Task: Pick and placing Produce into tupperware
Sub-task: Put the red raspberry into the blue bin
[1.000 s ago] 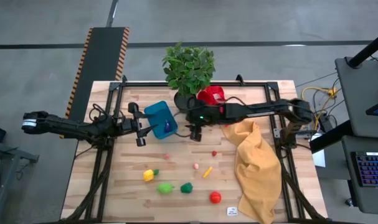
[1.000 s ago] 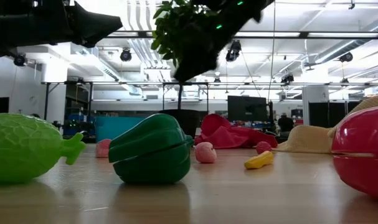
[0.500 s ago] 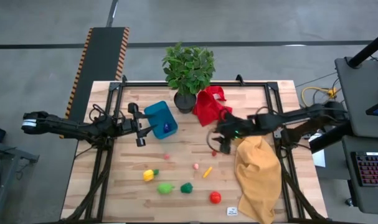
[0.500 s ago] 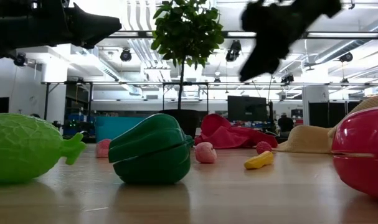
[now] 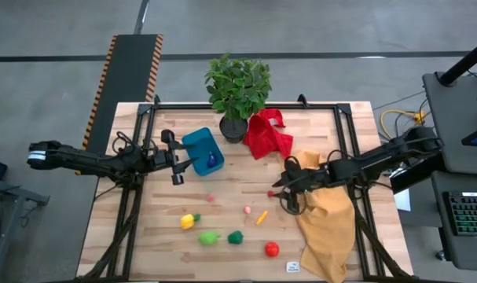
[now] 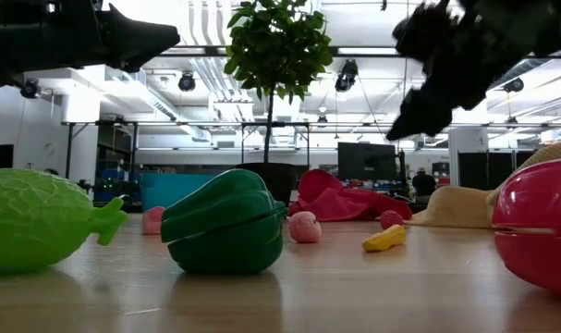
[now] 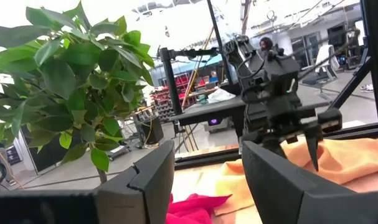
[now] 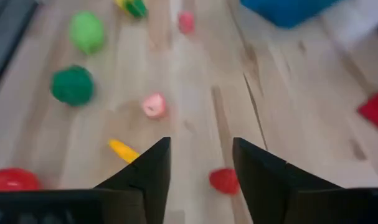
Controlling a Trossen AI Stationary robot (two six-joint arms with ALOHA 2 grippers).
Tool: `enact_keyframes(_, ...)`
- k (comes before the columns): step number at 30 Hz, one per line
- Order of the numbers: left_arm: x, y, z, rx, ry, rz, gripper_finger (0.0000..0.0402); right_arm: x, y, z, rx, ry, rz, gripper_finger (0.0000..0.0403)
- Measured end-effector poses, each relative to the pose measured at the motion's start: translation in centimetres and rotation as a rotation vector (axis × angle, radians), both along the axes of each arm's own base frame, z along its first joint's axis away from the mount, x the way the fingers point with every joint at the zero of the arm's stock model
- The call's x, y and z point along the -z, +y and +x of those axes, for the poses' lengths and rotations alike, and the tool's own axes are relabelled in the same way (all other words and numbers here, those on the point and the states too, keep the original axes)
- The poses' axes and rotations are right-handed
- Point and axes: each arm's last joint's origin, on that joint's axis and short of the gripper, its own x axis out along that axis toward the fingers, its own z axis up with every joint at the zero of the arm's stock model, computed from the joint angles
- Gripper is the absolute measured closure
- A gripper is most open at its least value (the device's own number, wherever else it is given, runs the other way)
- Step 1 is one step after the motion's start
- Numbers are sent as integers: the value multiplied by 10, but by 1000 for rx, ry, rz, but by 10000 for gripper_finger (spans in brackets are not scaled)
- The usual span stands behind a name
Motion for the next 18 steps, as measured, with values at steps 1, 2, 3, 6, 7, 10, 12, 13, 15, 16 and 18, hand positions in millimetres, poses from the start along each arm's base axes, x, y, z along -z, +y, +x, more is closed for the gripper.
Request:
enact_keyframes(1,0,0,0,0,1,0,228,5,0,1,4,21,-1,218)
enact_keyframes(2,0,0,0,0,1,0,228,9,1,2,6,39,-3,206)
enact_keyframes(3,0,0,0,0,1,0,228,12,1,5,8,55,-3,192)
enact_keyframes(6,0,0,0,0,2,0,228,23,3,13,9,103,-15,153)
enact_keyframes(7,0,0,0,0,3,0,228,25,4,15,9,114,-18,143)
enact_keyframes(10,0,0,0,0,1,0,228,34,5,23,20,143,-35,120)
enact_keyframes(12,0,0,0,0,1,0,228,41,5,25,41,170,-64,112)
enact_keyframes(13,0,0,0,0,1,0,228,44,5,27,51,180,-78,110)
enact_keyframes(15,0,0,0,0,1,0,228,50,4,28,70,200,-102,109)
enact_keyframes(16,0,0,0,0,1,0,228,54,4,28,75,209,-110,109)
enact_keyframes(18,0,0,0,0,1,0,228,58,4,29,81,225,-115,113)
